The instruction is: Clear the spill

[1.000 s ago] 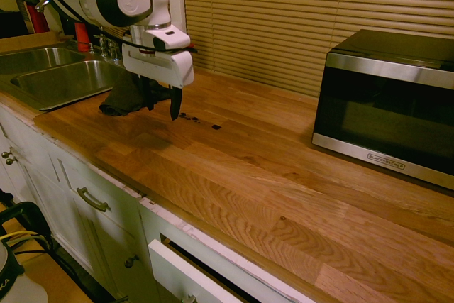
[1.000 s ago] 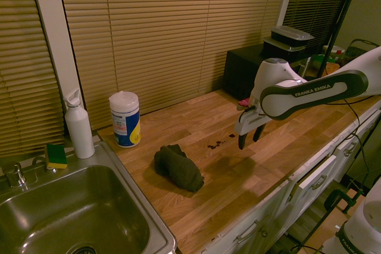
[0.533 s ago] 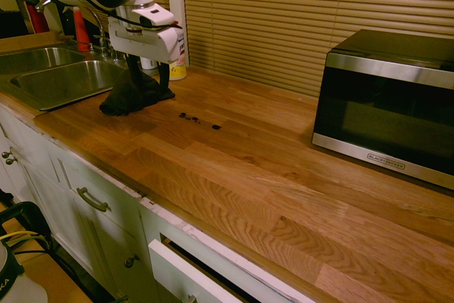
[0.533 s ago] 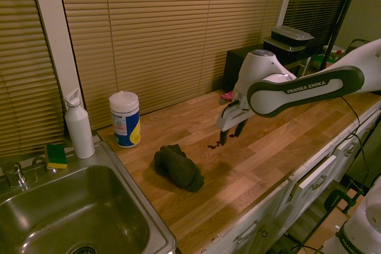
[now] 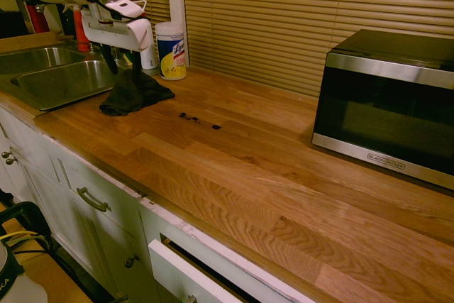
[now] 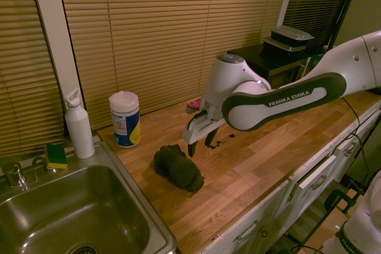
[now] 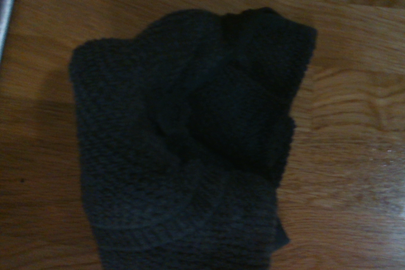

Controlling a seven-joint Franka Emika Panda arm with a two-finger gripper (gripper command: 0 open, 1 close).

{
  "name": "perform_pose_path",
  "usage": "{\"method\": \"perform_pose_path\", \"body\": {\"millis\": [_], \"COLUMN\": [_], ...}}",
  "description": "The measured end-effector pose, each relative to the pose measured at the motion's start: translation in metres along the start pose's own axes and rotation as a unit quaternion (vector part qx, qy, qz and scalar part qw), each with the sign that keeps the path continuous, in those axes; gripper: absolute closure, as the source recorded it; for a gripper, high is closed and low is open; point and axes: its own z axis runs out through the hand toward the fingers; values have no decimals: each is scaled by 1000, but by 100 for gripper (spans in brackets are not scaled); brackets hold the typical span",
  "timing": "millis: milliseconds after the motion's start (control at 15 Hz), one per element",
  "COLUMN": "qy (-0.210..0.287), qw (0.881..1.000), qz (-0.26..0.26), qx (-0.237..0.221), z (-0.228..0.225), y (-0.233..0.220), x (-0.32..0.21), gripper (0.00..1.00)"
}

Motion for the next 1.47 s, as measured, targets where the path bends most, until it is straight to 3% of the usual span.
{"method": "perform_pose_path", "body": {"millis": [533,600,933,1467], "qy": [28,33,45,45], "qw": [1000,999,999,998], "qz": [-14,-11,1,17], "qx": [3,-1,-20,-37], "z": [36,44,81,97], "y": [-58,-62,-75,-75], "x": [-27,-27,-16,-1], "gripper": [0,100,100,100]}}
